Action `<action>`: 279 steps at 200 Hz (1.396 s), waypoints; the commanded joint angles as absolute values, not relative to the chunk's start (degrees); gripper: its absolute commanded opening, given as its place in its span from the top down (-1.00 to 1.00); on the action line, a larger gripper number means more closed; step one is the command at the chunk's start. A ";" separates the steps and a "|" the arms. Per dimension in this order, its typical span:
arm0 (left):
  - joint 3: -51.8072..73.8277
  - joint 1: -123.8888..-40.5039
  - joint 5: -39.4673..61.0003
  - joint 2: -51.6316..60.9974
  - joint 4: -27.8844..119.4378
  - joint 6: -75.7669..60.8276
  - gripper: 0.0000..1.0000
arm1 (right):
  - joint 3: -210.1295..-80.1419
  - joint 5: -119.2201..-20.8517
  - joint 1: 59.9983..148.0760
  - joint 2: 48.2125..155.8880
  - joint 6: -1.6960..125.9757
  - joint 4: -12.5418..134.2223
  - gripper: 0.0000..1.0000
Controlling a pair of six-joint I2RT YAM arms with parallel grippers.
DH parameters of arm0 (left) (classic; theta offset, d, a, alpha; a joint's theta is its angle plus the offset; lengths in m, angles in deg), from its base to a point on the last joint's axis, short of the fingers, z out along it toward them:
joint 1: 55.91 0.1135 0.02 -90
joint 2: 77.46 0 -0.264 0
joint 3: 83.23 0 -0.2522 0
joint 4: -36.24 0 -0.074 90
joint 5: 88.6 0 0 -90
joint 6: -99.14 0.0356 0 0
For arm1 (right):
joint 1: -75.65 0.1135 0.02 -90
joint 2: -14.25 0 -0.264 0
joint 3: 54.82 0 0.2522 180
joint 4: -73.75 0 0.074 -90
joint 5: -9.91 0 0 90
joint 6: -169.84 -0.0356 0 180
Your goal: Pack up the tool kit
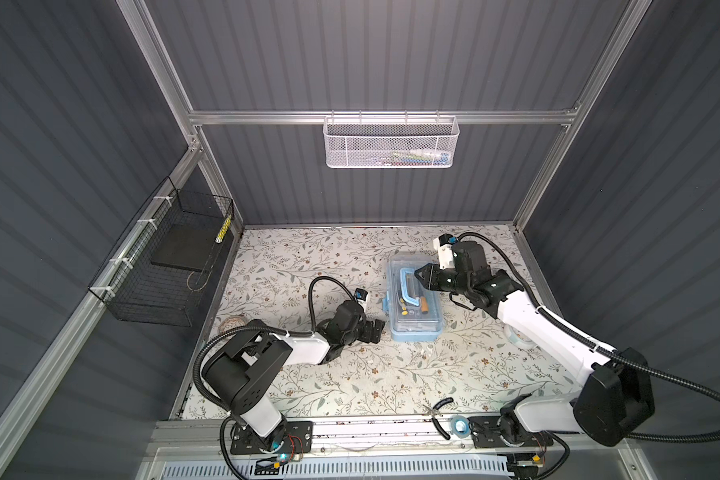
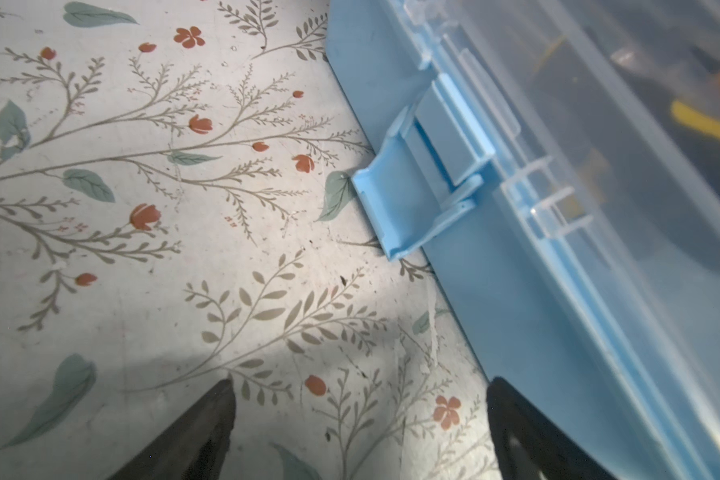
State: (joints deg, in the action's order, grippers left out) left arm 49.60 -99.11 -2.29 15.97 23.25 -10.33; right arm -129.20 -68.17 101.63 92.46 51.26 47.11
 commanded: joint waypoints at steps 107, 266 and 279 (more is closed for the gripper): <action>51.68 -101.87 -10.68 26.47 4.27 -5.88 -0.99 | -124.83 -67.30 99.53 92.74 50.79 49.33 0.41; 45.00 -102.68 -17.94 35.07 4.48 -9.22 -0.99 | -123.74 -67.36 98.37 92.47 51.58 49.98 0.40; 44.98 -102.69 -19.23 35.05 4.21 -9.35 -0.99 | -123.69 -67.37 98.35 92.39 51.60 50.06 0.40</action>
